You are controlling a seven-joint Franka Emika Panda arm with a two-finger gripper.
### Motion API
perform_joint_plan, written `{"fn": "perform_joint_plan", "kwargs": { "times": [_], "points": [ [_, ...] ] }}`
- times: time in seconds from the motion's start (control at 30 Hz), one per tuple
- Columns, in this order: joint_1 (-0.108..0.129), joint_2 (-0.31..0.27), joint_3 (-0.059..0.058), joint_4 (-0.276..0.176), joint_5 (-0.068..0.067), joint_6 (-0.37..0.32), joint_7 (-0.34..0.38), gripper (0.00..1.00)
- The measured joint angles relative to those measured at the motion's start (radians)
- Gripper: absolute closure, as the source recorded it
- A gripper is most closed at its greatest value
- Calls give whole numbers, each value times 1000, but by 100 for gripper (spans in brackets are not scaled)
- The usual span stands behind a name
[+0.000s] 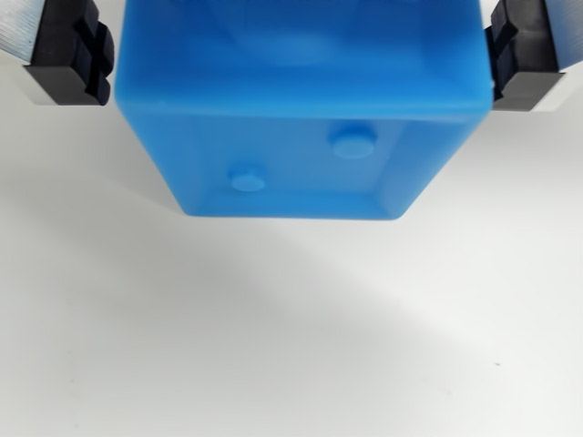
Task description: Stack cube
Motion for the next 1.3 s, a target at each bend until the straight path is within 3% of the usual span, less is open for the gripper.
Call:
{"fn": "perform_joint_plan", "kwargs": {
  "times": [0.03, 0.07, 1.3],
  "points": [
    [0, 1, 0, 0, 0, 1, 0, 0],
    [1, 2, -1, 1, 0, 2, 0, 100],
    [2, 2, -2, 1, 0, 2, 0, 100]
  ]
}}
